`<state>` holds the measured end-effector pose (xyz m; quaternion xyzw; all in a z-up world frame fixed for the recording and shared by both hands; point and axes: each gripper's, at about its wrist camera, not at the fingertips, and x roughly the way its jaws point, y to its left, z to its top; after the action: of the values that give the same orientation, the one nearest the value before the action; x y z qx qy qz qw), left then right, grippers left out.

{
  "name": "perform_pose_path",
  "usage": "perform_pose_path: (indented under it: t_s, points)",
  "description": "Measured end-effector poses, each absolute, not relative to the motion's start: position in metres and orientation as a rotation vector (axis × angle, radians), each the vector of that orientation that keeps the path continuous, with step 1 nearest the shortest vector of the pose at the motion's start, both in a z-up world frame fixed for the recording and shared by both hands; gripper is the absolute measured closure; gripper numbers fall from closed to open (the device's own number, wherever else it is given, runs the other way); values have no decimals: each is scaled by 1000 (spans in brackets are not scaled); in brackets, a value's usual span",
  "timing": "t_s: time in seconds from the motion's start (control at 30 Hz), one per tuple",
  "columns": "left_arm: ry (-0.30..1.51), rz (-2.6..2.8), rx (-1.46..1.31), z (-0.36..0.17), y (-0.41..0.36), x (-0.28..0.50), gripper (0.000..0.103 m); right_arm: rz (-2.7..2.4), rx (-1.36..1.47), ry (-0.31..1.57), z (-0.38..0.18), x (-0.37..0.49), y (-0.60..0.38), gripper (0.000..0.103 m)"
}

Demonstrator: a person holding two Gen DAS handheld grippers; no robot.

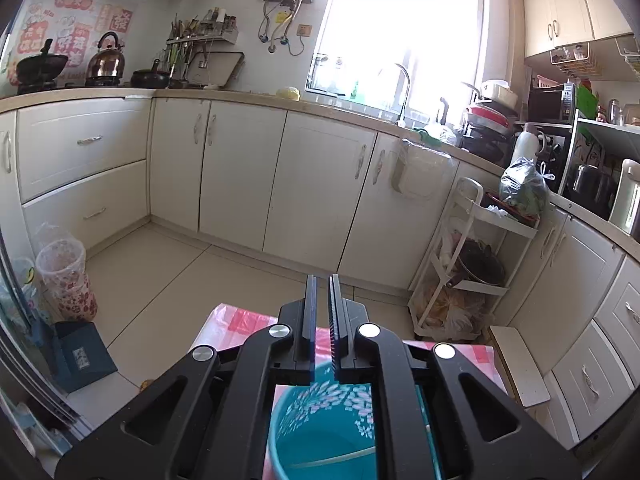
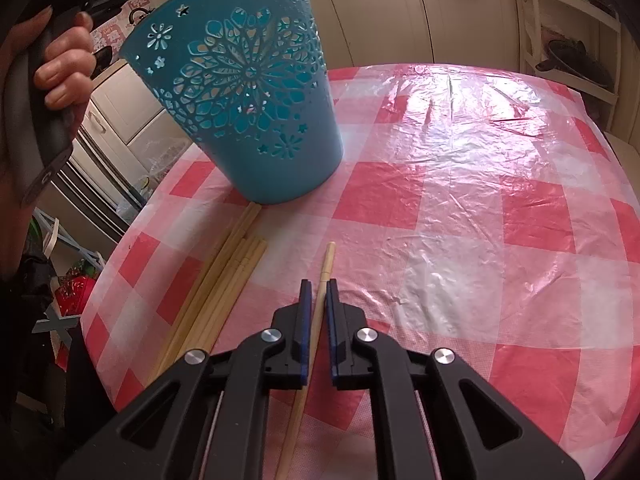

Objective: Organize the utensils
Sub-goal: 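Lift the stick with the left gripper and drop it into the teal basket, then lift the held stick with the right gripper over the teal basket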

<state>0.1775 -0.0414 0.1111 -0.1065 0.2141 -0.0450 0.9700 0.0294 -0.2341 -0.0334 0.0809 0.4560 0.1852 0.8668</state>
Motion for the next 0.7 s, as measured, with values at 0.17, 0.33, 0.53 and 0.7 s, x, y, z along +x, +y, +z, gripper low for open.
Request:
perform_pose_path:
  t_s: [0.17, 0.33, 0.53, 0.7]
  points:
    - [438, -48, -235, 96, -16, 136, 52, 366, 130, 952, -32, 23, -234, 94]
    - [457, 22, -212, 64, 9, 98, 36, 308, -2, 941, -29, 19, -217, 97]
    - [591, 31, -246, 14, 32, 93, 34, 272, -94, 949, -28, 19, -204, 96]
    - [633, 13, -285, -4, 42, 87, 34, 372, 152, 950, -9, 7, -234, 98]
